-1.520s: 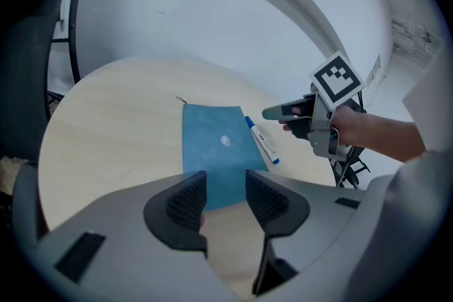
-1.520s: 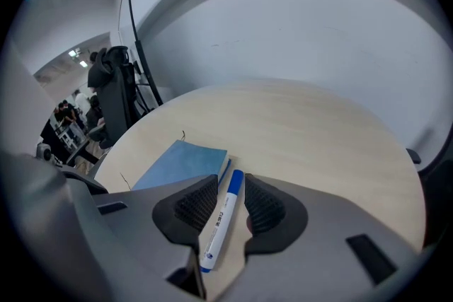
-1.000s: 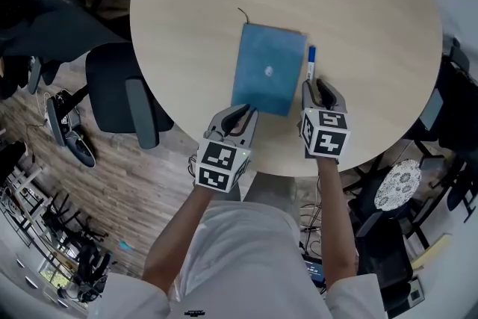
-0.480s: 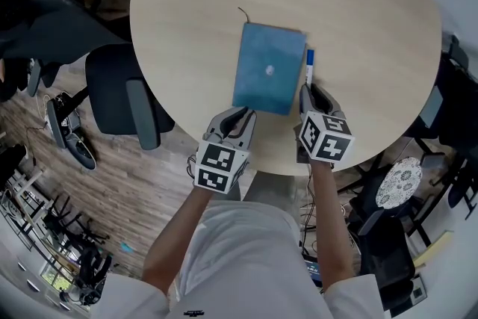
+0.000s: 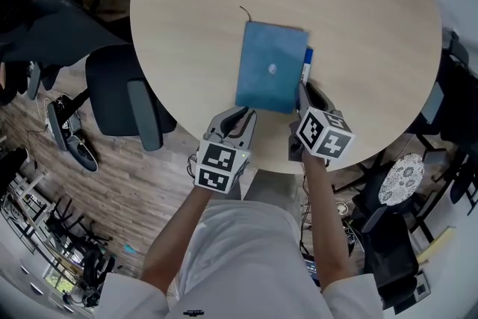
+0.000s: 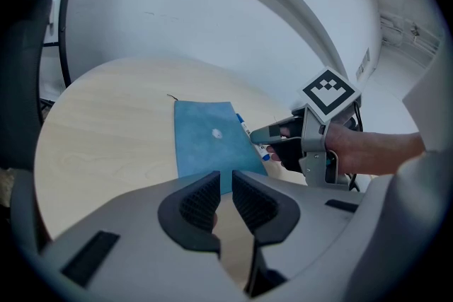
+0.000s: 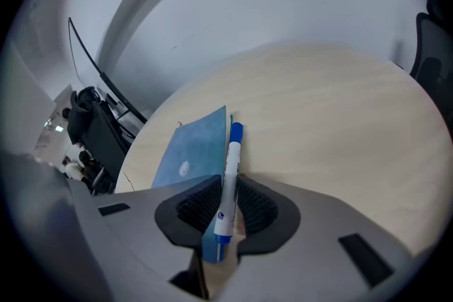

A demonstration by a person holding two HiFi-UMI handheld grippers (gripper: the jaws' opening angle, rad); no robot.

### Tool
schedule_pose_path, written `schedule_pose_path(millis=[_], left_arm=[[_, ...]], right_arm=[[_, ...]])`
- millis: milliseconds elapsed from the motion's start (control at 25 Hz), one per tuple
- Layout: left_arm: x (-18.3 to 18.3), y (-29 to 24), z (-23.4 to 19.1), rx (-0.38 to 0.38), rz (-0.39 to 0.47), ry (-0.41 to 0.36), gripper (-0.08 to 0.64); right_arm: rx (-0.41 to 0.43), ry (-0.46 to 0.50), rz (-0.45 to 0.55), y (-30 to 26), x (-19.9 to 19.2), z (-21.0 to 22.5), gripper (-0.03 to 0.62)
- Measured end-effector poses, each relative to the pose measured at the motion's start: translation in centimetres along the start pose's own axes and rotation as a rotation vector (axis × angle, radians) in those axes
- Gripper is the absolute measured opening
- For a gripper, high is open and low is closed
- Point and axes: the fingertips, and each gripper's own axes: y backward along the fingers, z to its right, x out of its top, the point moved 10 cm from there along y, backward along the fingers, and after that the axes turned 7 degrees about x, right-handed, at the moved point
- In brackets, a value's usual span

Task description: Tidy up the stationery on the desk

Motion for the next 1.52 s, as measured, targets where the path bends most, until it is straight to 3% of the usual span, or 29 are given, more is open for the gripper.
schedule_pose_path(millis=[400,960,1120,1520], left_arm=[[0.7,0.5,-0.6,-0.012,0.014,-0.006,0.064],[4.7,6.8,-0.1,-0.085,0.122,-0.007,0.040],[5.1,9.2,1.7,-0.078,0.167,-0.020,0.032],[3.5,18.0,9.7,0.014,0.357,-0.031,0.027]], right_arm=[[-0.009,0.069,0.003,1.0,0.4,-0.7,0.095],[-0.044,0.148,0.131,8.0,1.2,-5.7,0.095],[-0.010,0.196,0.192,11.9,1.0,-7.3,0.094],[0.110,0.435,0.356,24.4,-2.4,-10.1,0.094]])
